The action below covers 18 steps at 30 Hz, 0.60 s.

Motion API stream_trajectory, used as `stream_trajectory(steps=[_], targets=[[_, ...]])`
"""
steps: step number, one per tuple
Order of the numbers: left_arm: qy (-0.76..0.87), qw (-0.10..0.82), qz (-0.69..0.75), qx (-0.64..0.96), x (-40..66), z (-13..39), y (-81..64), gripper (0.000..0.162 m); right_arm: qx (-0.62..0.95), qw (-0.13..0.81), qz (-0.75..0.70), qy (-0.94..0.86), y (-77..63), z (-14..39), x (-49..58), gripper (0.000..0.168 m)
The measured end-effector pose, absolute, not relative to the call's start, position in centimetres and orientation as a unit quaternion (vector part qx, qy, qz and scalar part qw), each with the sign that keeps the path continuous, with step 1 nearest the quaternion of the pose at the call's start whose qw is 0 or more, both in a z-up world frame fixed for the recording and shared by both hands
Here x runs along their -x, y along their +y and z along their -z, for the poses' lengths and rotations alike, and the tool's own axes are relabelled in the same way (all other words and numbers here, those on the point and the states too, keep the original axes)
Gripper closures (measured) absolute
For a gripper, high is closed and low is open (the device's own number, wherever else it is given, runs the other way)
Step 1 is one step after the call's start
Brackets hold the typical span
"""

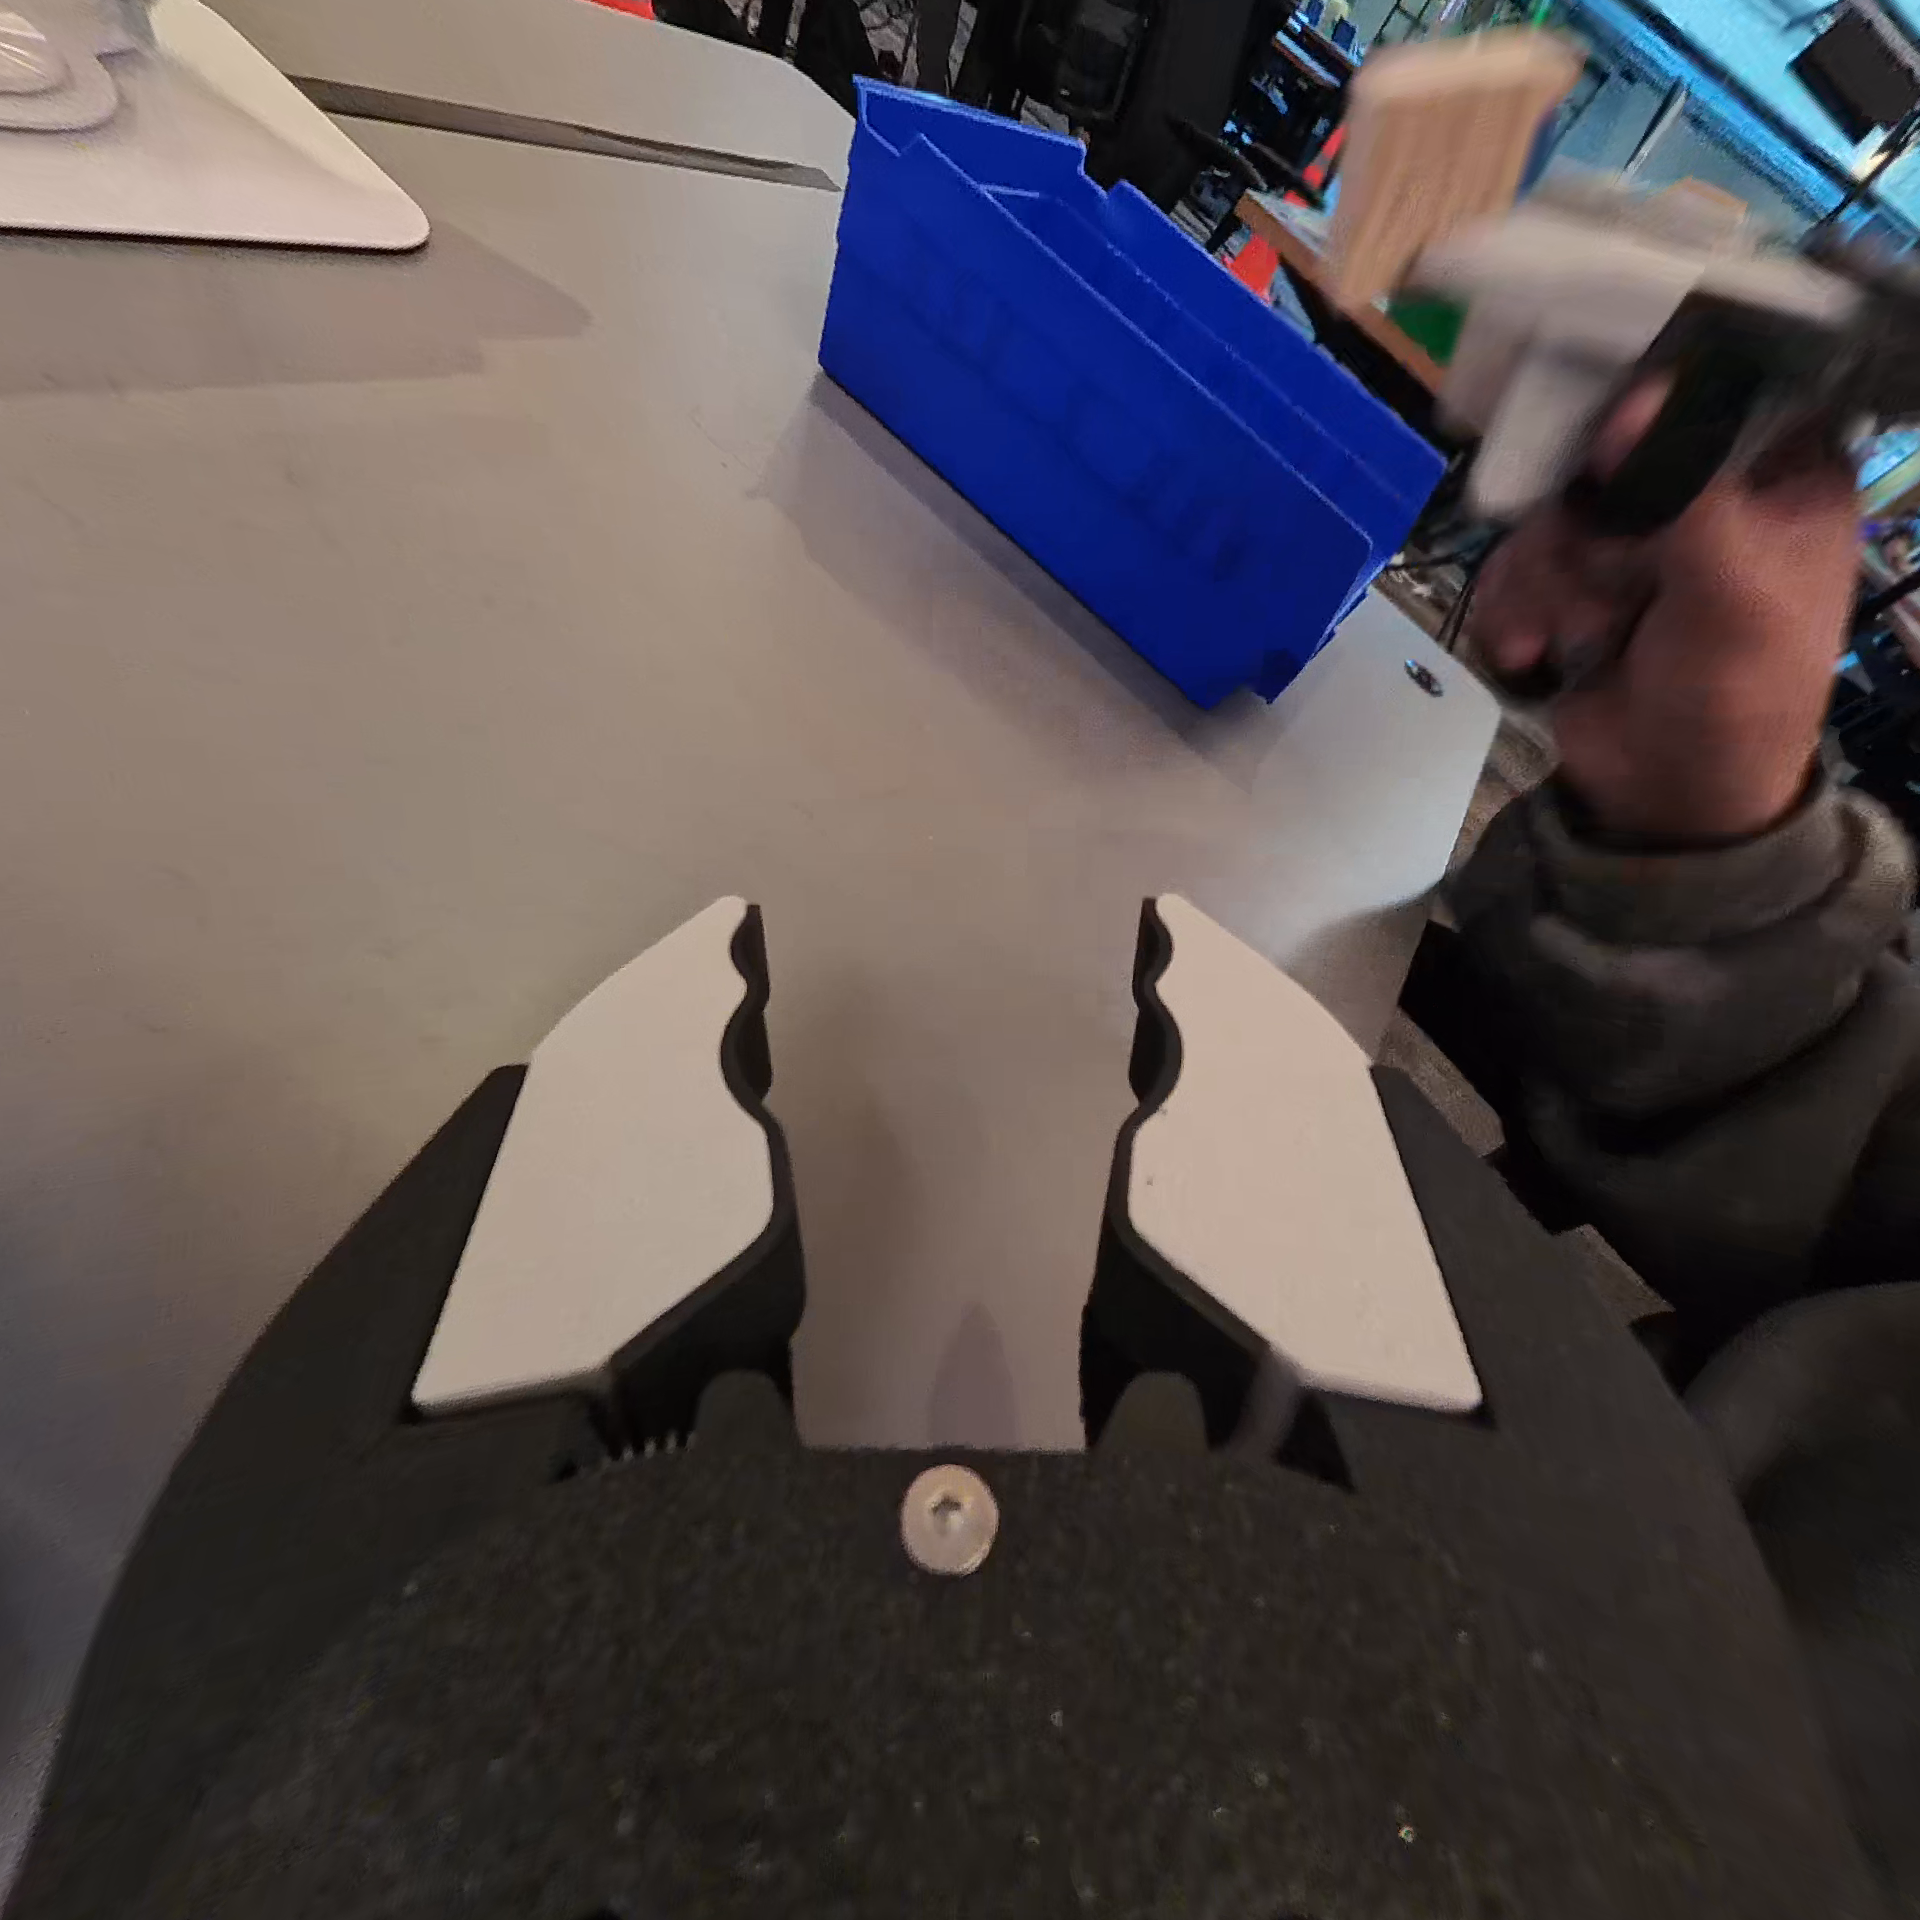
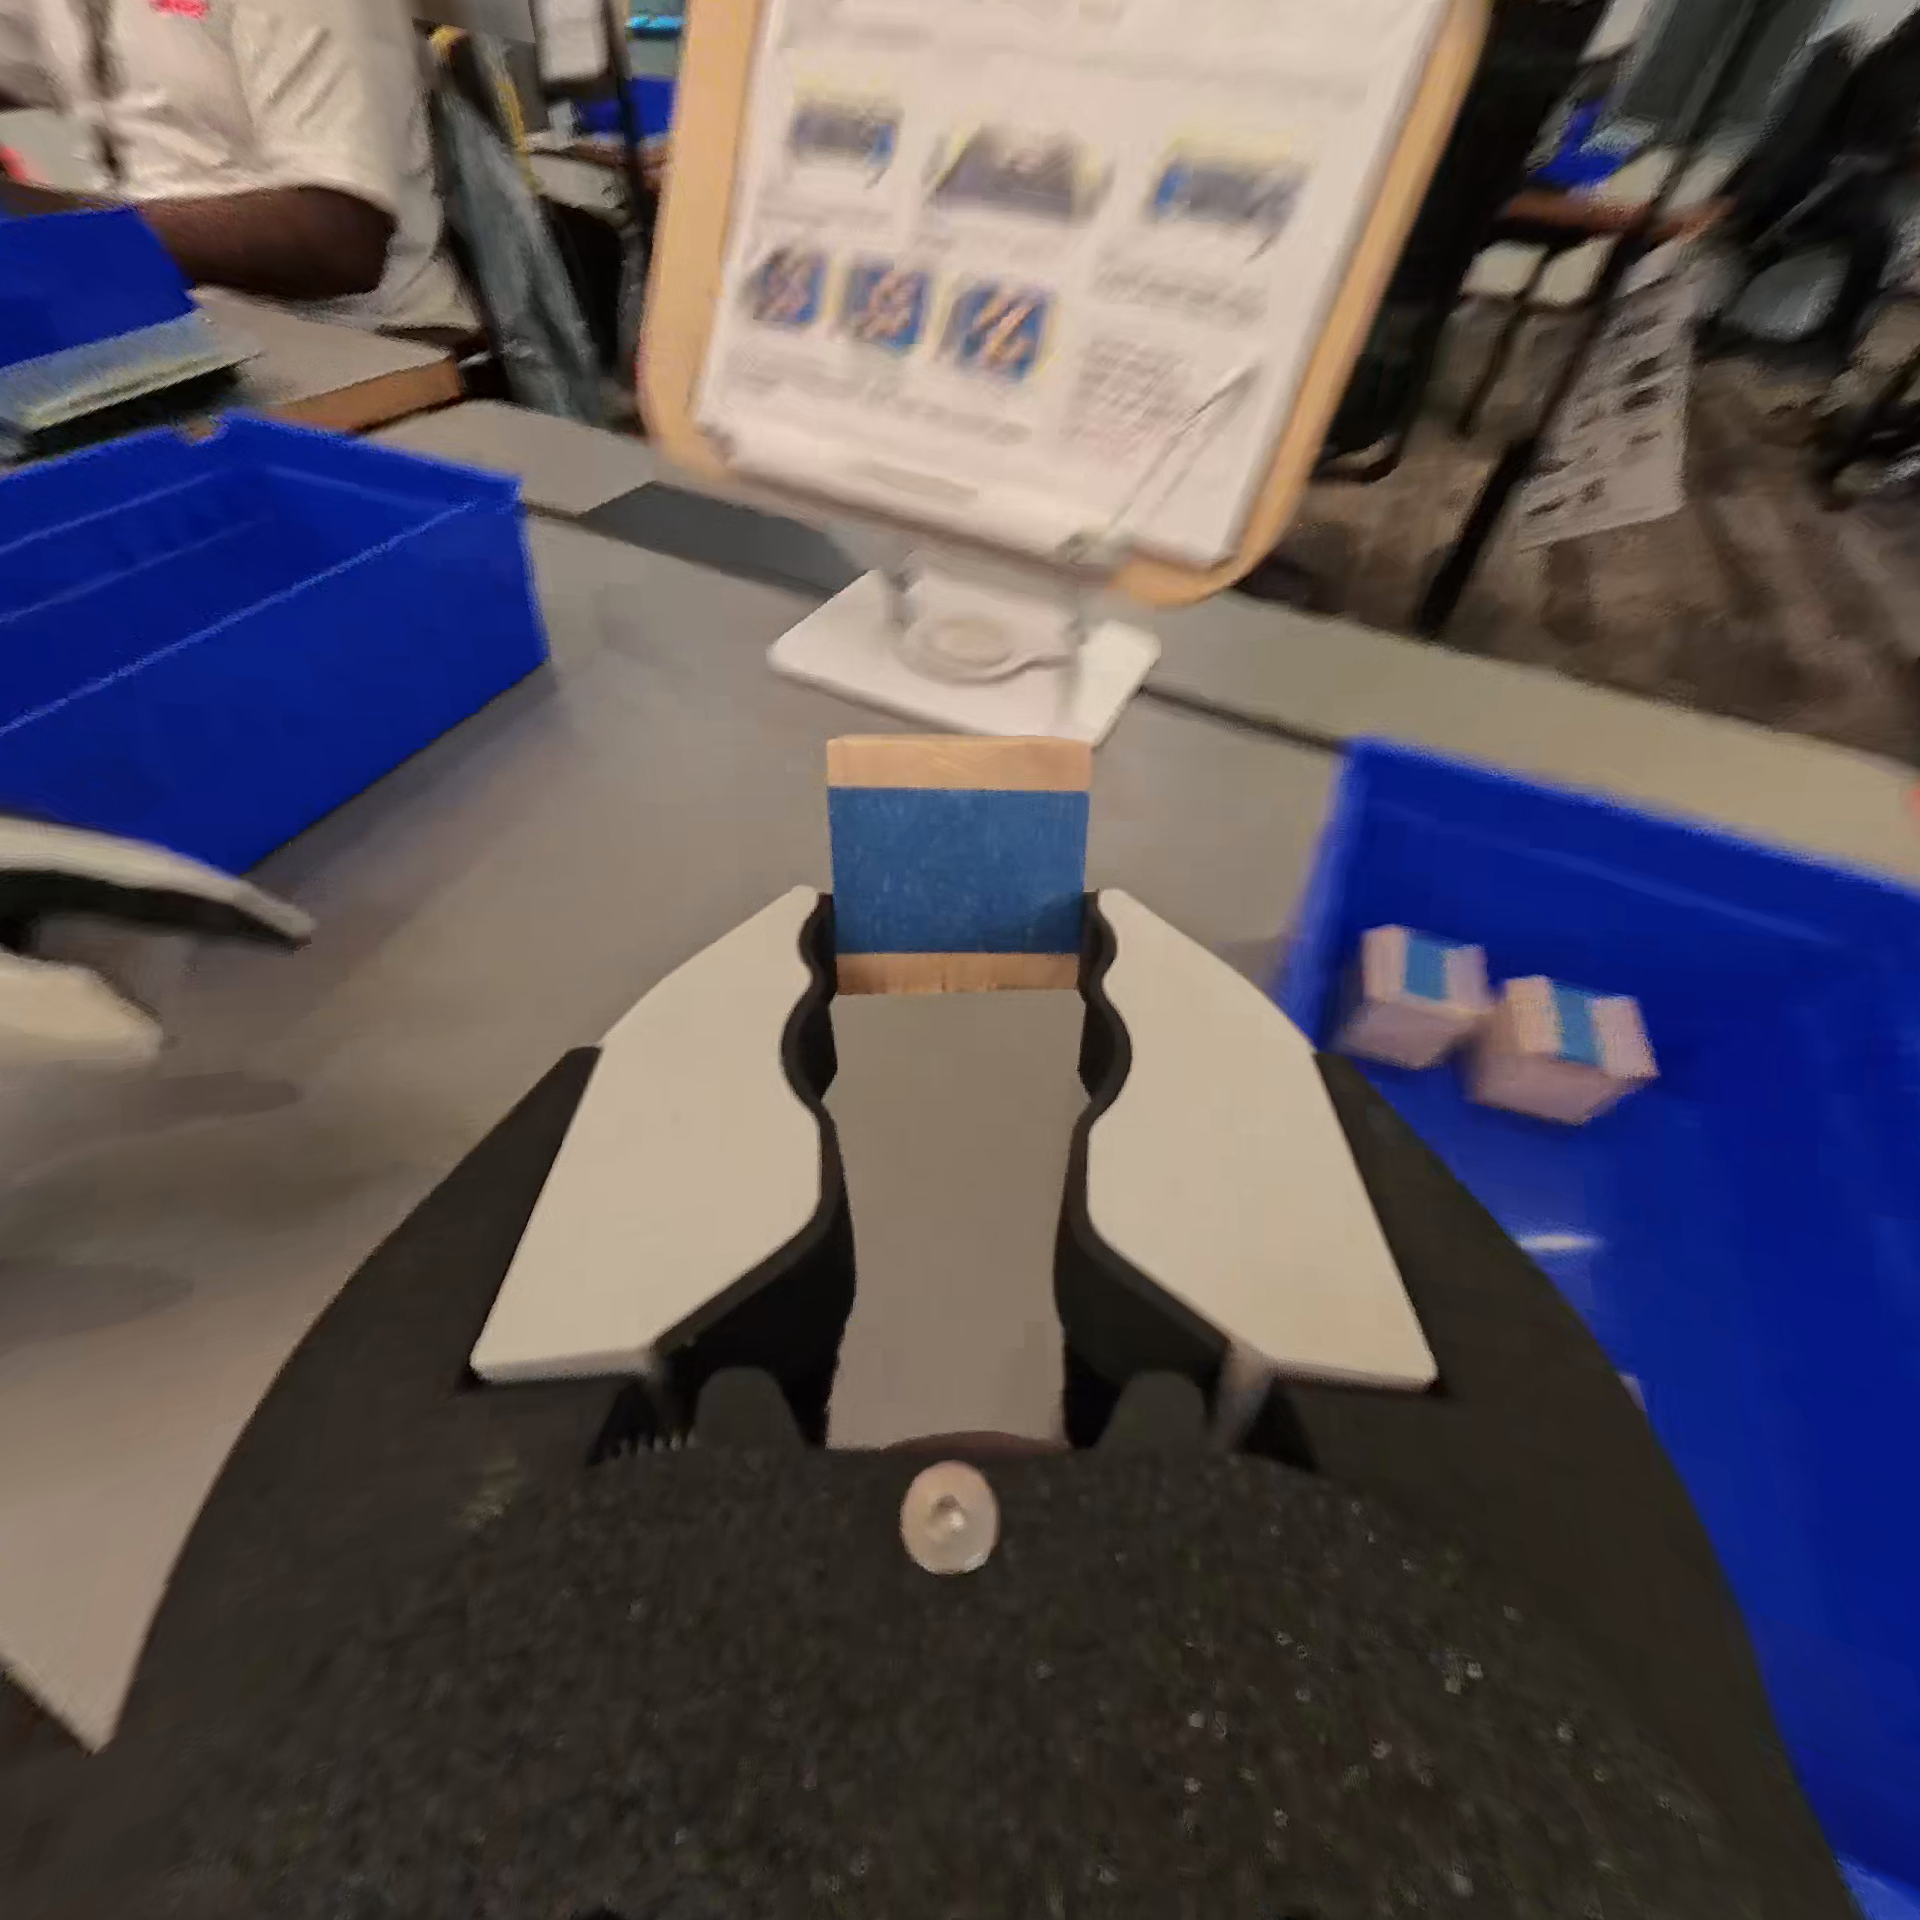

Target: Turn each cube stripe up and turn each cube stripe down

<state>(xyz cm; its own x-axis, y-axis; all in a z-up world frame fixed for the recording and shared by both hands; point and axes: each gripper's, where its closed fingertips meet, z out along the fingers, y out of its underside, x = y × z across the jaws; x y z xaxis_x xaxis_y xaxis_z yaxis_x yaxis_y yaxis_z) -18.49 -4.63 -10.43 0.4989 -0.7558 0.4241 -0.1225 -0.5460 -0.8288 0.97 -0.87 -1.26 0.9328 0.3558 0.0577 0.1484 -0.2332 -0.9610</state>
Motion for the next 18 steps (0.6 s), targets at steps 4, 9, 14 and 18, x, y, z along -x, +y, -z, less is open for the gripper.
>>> stream_trajectory(steps=[4,9,14,18], targets=[[0.304,0.379,0.4,0.777,18.0,11.1,-5.2,0.095,0.845,0.524,0.0,-0.102,1.2,-2.5,-11.4,0.124],[0.323,0.358,0.405,0.777,16.9,11.9,-6.2,0.096,0.947,0.315,0.041,-0.044,5.8,4.5,-20.8,0.124],[0.344,0.366,0.384,0.775,16.8,11.8,-6.5,0.096,0.985,0.159,0.05,-0.034,8.3,12.6,-23.7,0.123],[0.35,0.372,0.377,0.773,16.9,11.7,-6.4,0.096,0.989,0.126,0.068,-0.026,9.3,15.3,-24.0,0.123]])
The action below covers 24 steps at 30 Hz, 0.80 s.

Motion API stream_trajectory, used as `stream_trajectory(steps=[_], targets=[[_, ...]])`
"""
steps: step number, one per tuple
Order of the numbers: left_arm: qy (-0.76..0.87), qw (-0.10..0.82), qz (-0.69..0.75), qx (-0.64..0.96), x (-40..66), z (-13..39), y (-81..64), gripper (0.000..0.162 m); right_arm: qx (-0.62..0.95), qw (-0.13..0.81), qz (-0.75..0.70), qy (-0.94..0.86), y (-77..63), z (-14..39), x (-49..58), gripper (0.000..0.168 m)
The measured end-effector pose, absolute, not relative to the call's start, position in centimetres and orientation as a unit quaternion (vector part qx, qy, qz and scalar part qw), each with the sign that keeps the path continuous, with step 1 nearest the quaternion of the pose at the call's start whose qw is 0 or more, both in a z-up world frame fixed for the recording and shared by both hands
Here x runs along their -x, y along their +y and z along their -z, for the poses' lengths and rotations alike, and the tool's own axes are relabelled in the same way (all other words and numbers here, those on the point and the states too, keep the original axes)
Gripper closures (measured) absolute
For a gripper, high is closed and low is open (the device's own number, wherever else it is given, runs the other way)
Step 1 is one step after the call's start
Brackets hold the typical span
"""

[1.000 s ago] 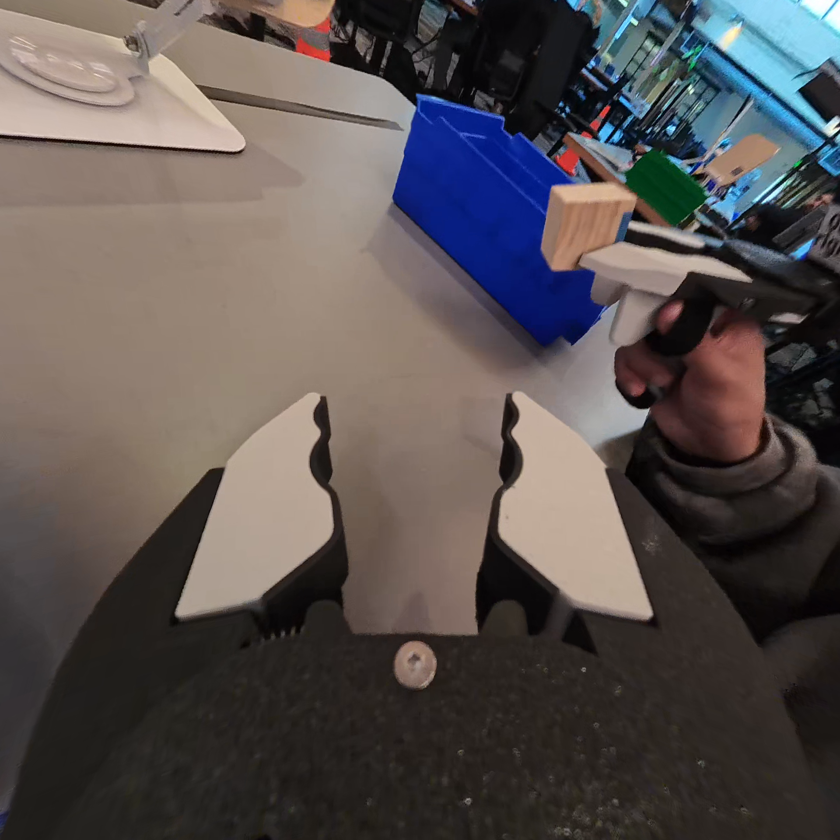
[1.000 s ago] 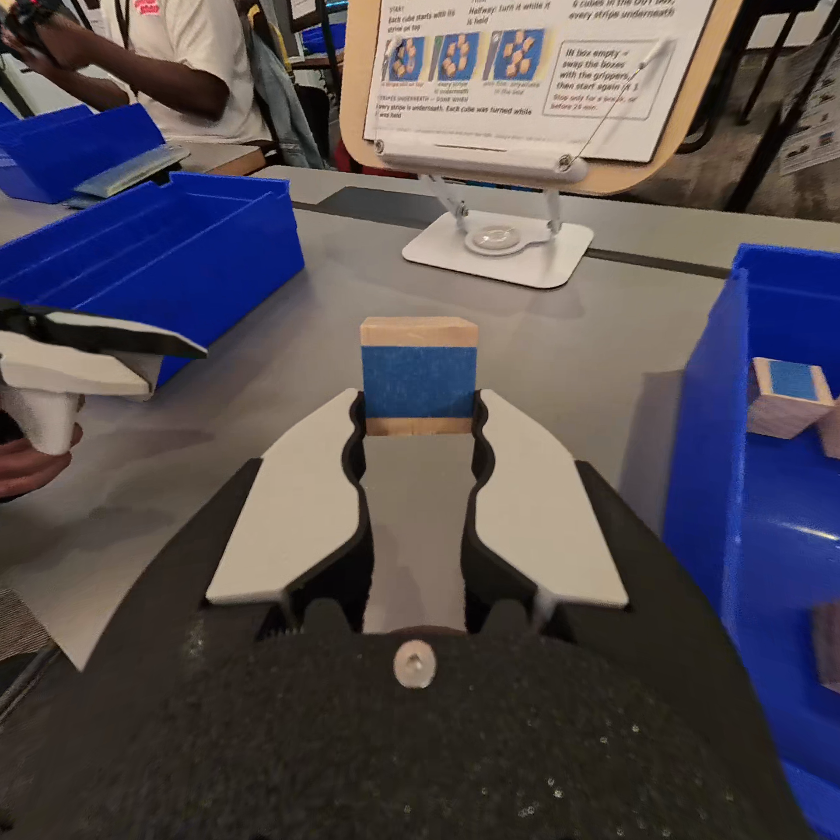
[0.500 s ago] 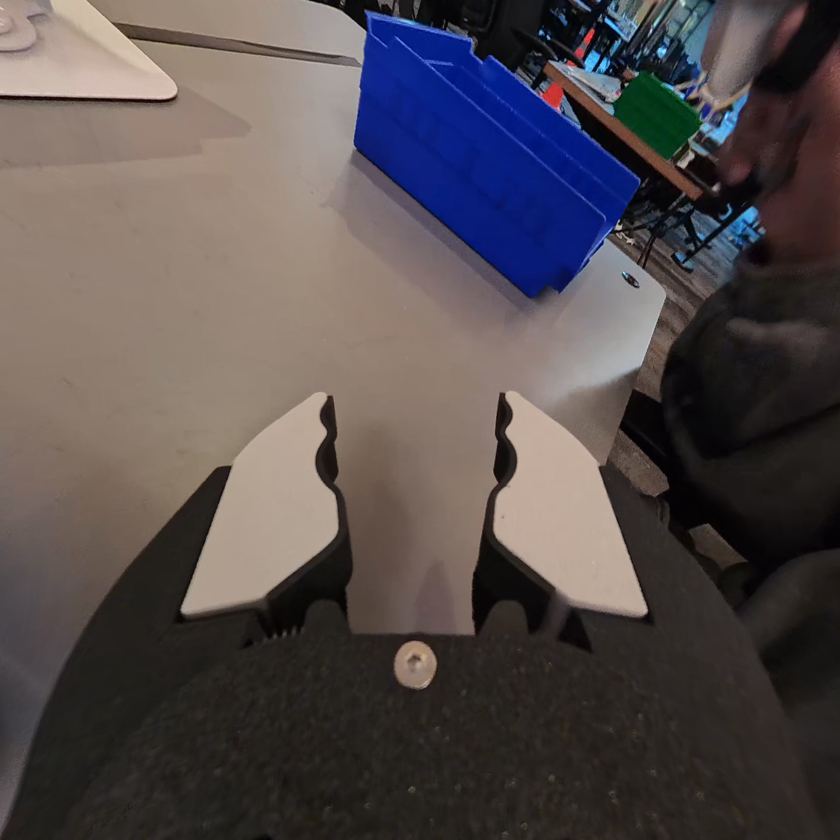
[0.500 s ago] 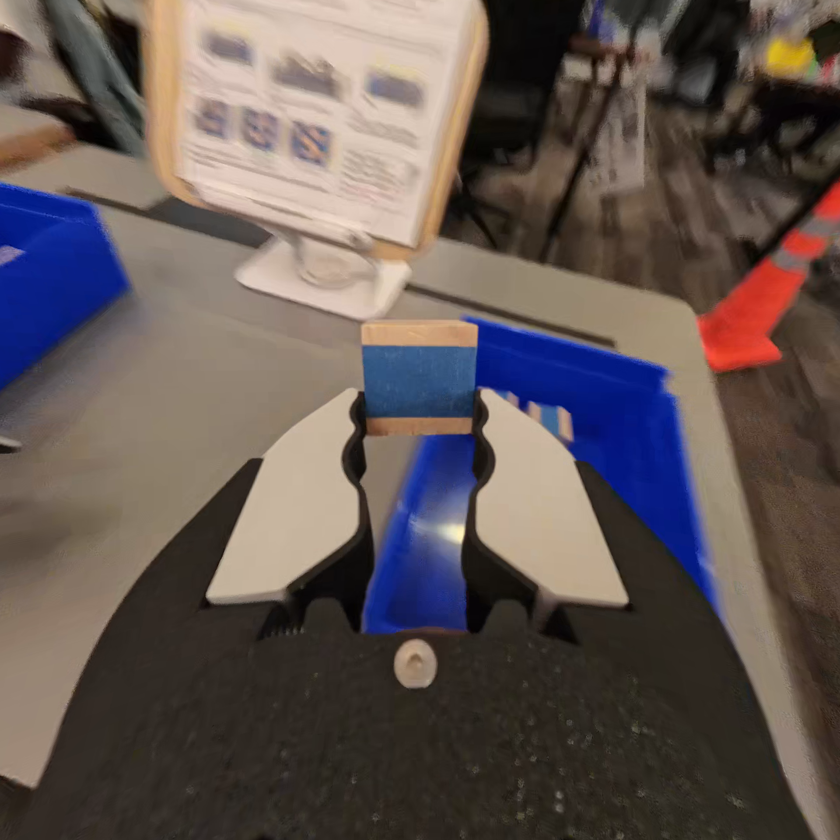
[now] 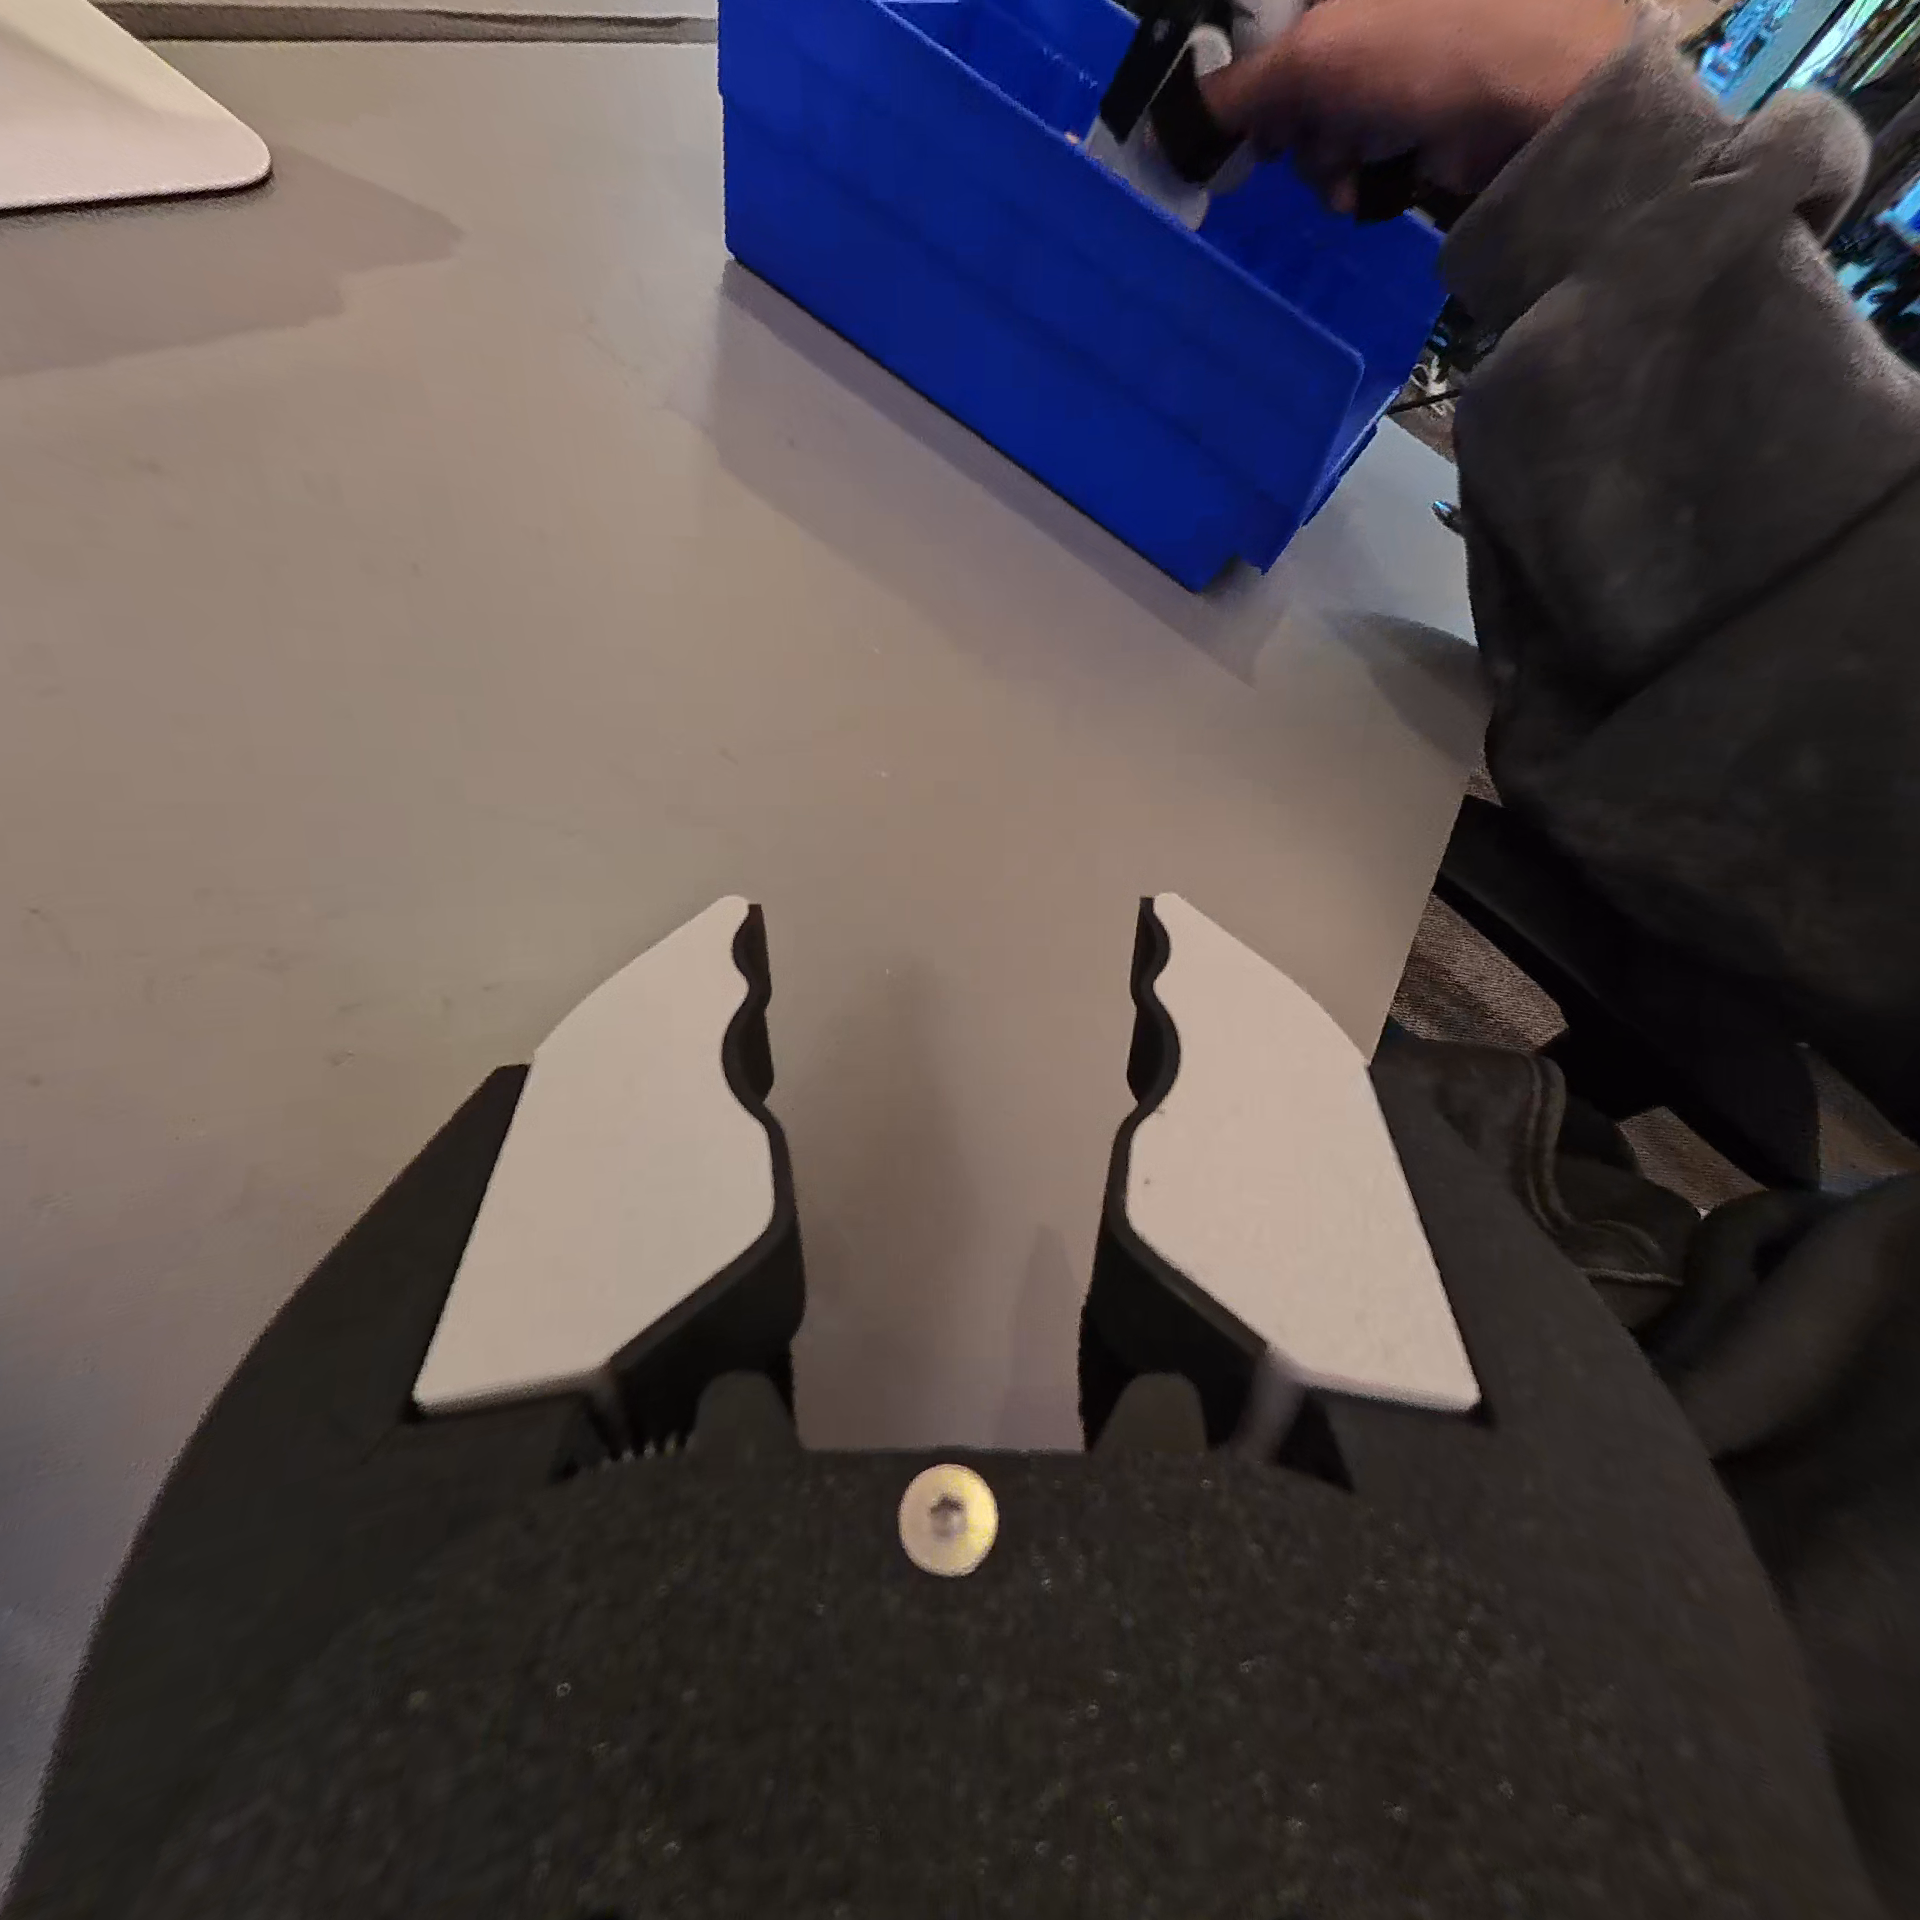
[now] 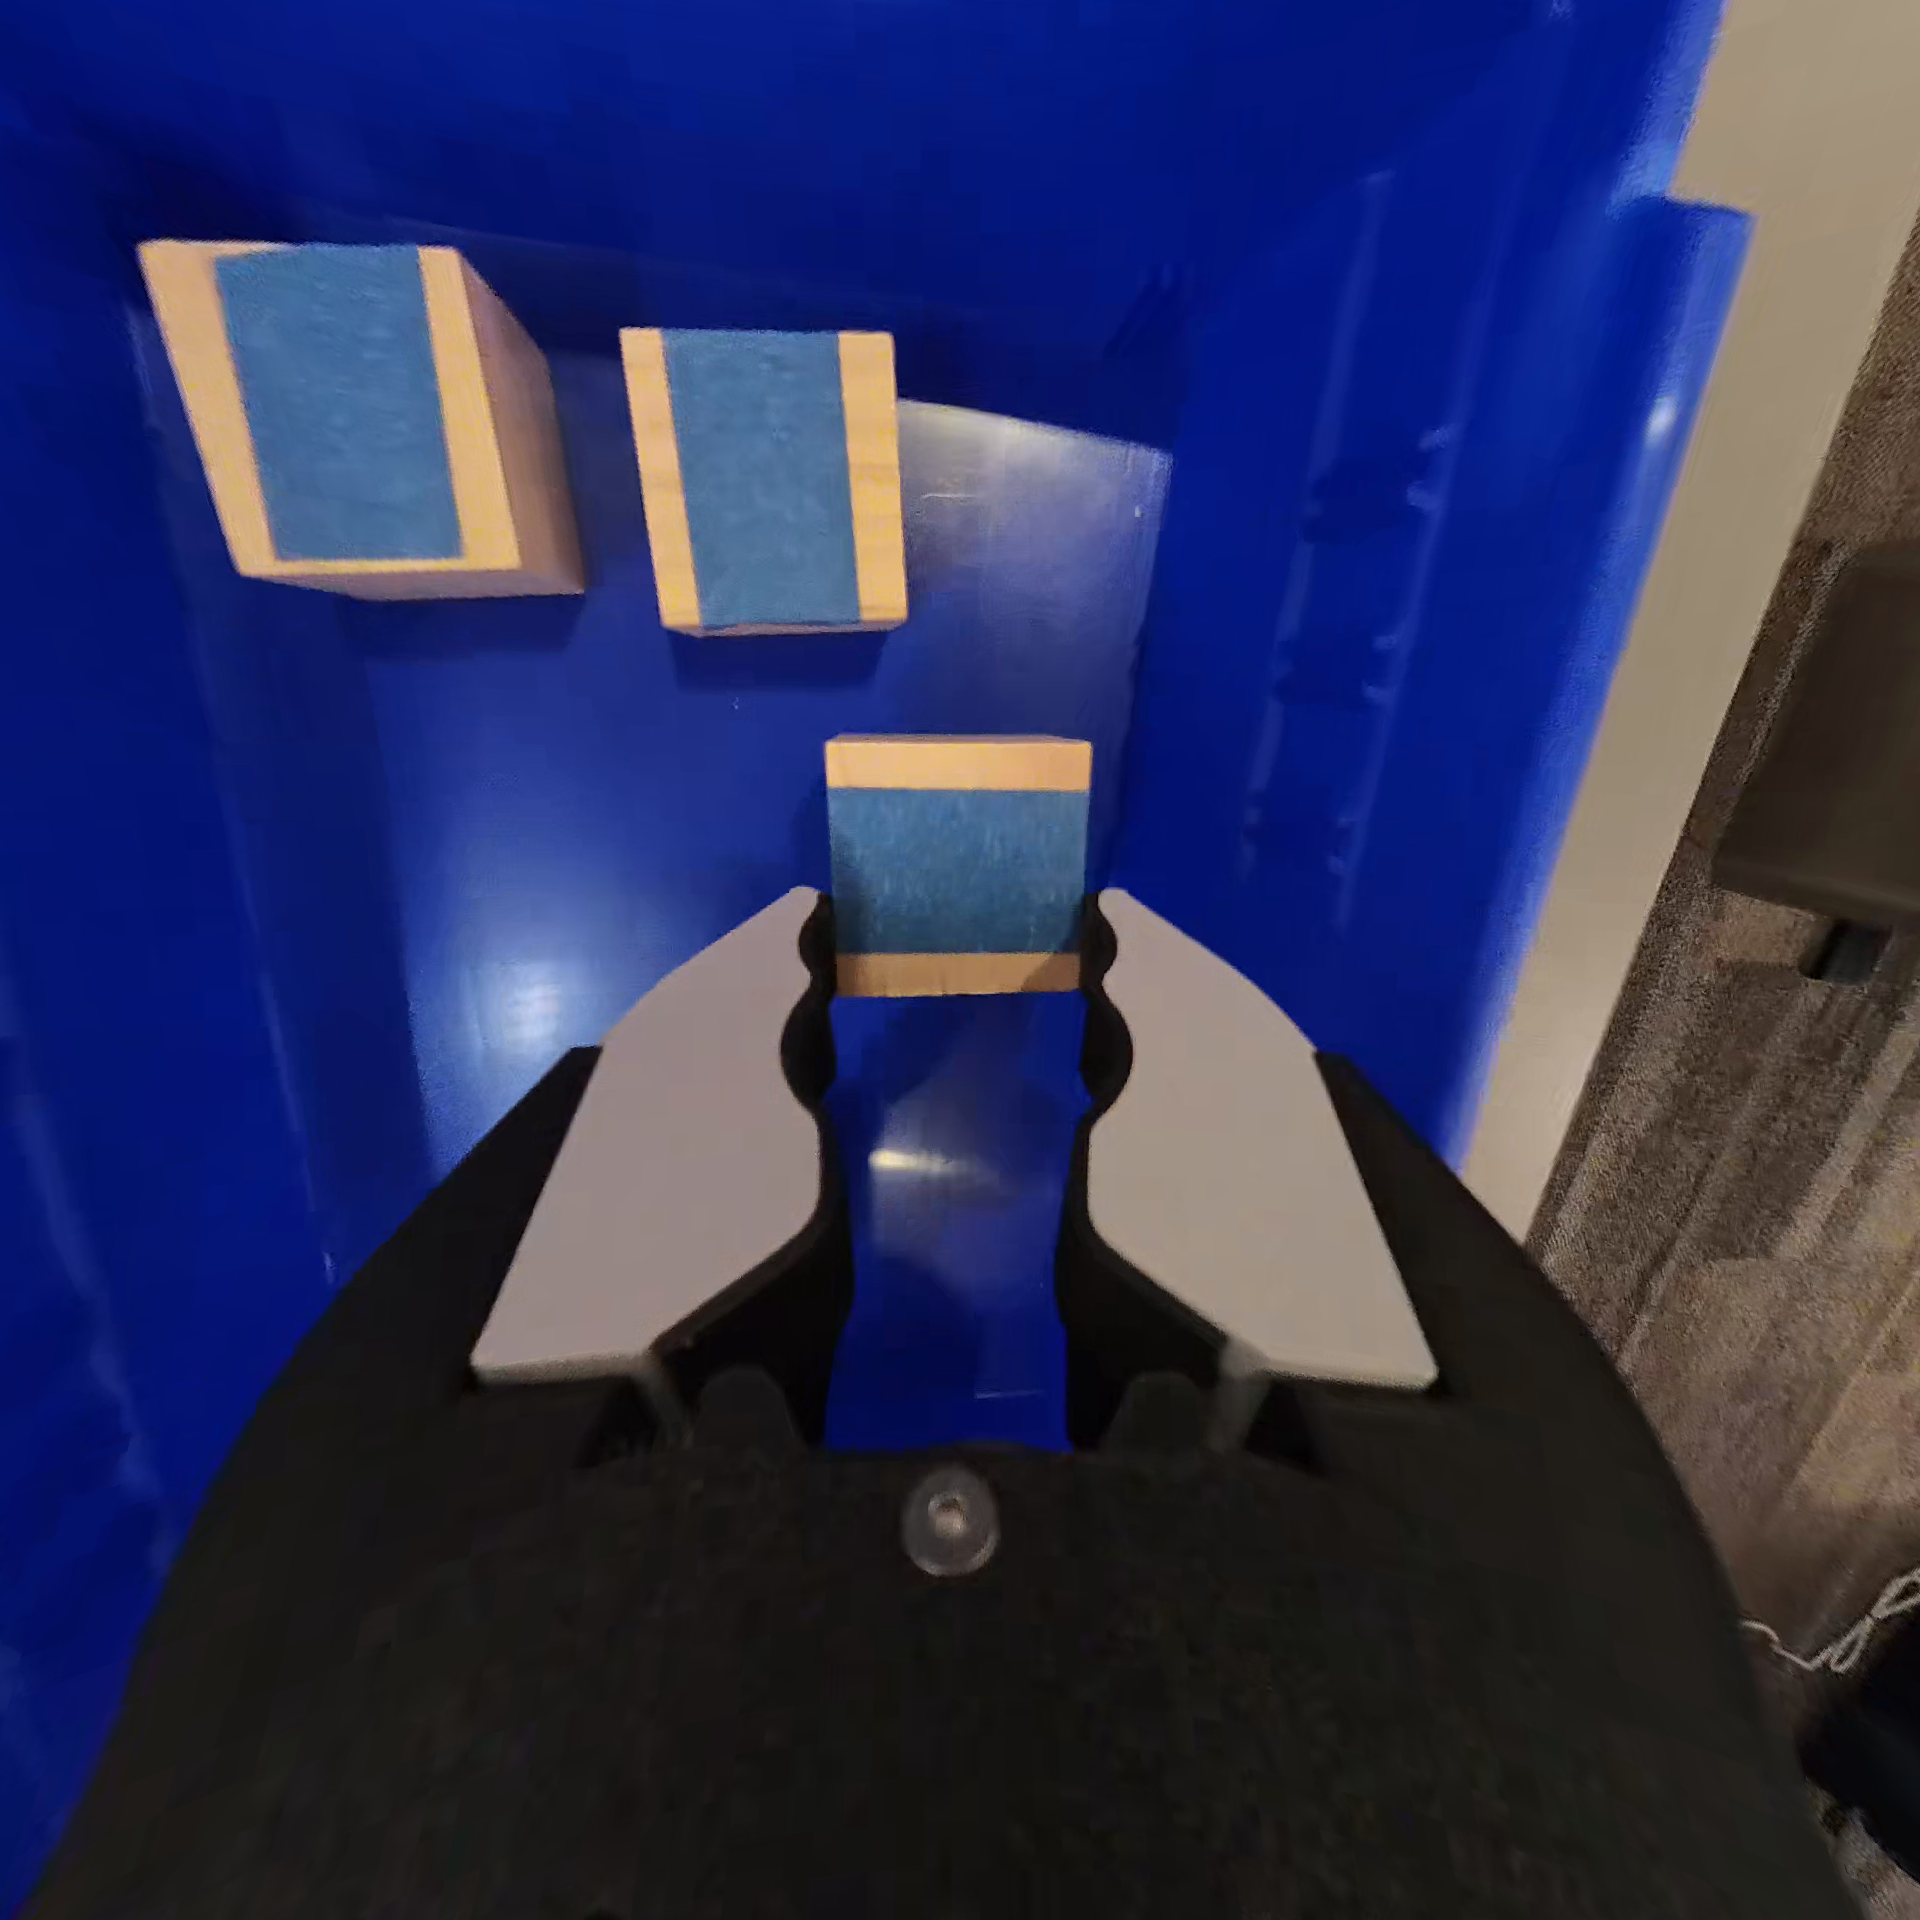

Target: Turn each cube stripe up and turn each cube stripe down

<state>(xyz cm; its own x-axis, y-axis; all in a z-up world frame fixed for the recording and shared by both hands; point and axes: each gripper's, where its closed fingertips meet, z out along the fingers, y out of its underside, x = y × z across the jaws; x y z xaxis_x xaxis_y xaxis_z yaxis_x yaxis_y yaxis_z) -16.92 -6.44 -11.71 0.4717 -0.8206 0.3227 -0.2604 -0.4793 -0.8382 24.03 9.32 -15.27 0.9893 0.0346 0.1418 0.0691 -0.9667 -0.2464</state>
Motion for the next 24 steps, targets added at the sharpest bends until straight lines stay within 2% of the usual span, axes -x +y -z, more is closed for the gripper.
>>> stream_trajectory(steps=[10,14,16,19,22,24], targets=[[0.346,0.349,0.393,0.777,16.8,12.2,-6.7,0.095,0.986,0.126,0.105,-0.017,8.8,17.7,-25.0,0.122],[0.347,0.352,0.39,0.777,16.9,12.1,-6.8,0.095,0.98,0.14,0.135,-0.032,8.1,16.7,-24.9,0.1],[0.347,0.354,0.386,0.778,16.9,12.2,-6.7,0.095,0.969,0.194,0.147,-0.034,7.6,13.9,-24.0,0.096],[0.349,0.351,0.382,0.781,16.8,12.5,-6.7,0.095,0.933,0.341,0.103,-0.051,6.6,8.0,-19.4,0.097],[0.348,0.344,0.384,0.782,16.7,12.8,-6.7,0.095,0.855,0.488,-0.101,-0.142,4.0,3.5,-8.3,0.106],[0.35,0.344,0.382,0.783,16.7,12.9,-6.7,0.095,0.767,0.526,-0.297,-0.216,0.0,1.8,0.6,0.106]])
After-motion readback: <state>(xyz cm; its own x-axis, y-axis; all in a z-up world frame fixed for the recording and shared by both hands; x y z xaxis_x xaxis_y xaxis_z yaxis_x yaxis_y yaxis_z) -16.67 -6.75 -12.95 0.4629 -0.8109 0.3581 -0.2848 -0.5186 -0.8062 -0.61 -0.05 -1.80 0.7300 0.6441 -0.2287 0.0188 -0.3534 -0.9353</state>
